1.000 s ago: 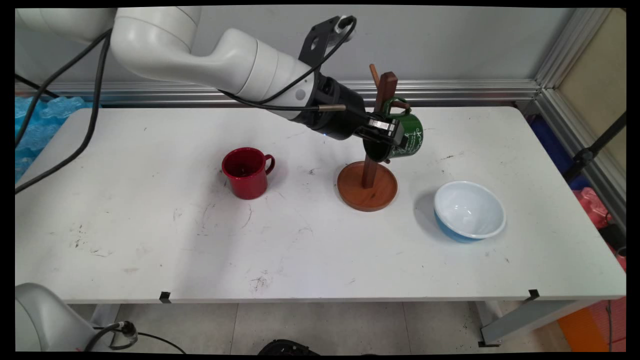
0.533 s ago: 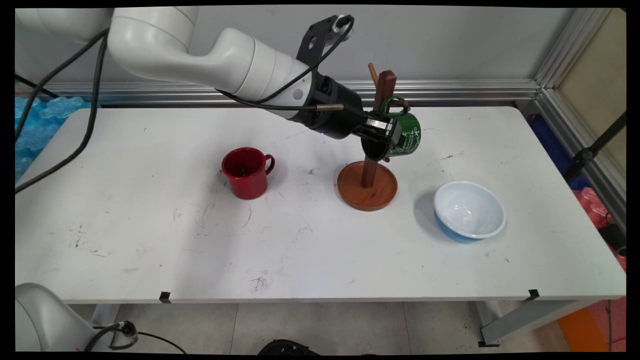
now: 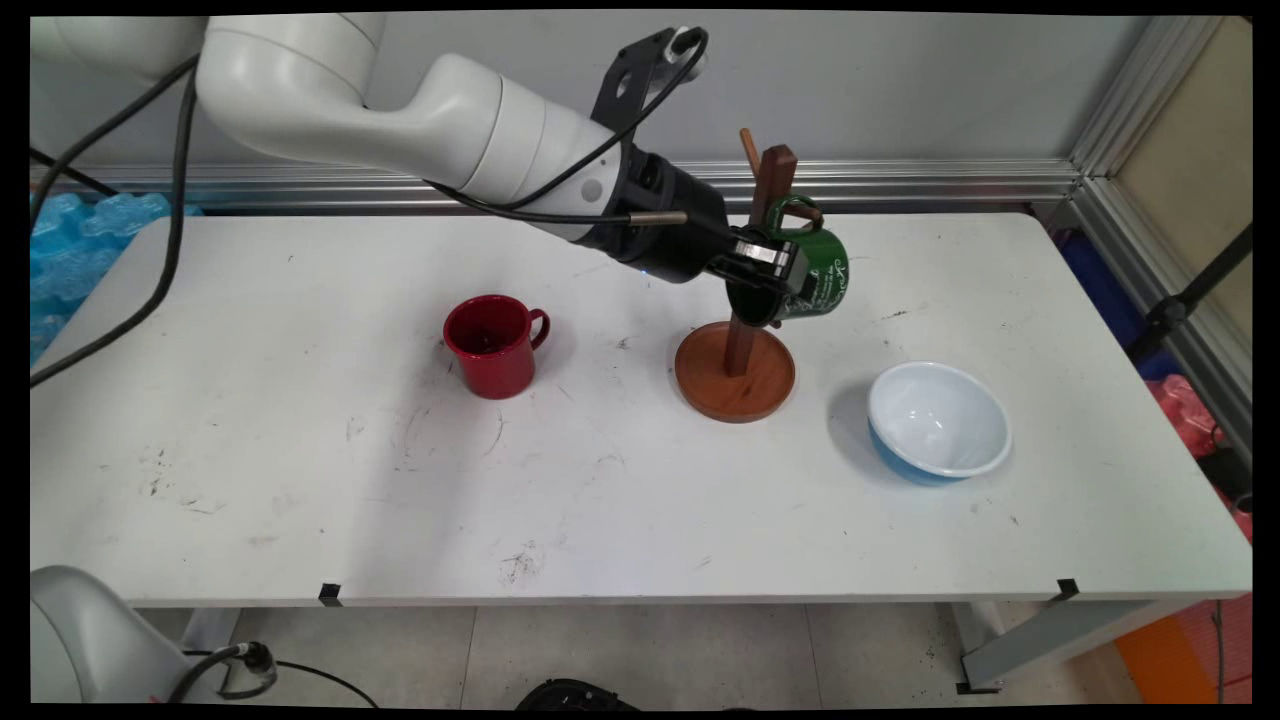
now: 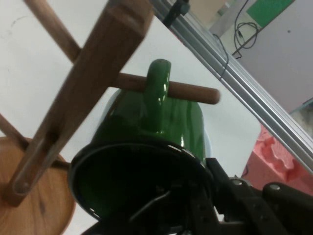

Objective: Place the picked object on the table

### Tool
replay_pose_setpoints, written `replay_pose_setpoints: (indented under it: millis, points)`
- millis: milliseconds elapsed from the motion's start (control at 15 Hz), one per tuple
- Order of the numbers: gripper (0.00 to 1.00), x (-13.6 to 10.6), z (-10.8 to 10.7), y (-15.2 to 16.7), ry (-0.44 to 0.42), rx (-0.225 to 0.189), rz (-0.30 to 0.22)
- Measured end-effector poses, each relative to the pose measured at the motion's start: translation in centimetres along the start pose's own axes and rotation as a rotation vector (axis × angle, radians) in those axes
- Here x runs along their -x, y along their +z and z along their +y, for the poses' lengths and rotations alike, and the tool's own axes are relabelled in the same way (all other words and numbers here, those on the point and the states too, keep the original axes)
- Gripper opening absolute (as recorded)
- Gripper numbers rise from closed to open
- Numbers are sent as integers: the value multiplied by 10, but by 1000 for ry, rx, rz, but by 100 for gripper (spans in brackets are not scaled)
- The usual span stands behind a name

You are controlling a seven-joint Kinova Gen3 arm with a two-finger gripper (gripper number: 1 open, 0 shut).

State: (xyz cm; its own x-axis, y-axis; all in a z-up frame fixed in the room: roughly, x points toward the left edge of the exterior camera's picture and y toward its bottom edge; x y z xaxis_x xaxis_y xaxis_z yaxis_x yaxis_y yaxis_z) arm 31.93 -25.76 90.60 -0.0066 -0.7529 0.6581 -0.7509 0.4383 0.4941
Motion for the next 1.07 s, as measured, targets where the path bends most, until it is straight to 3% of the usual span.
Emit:
replay_pose_setpoints:
  millis: [1067]
  points:
    - [0, 3, 29, -6, 6, 60, -5]
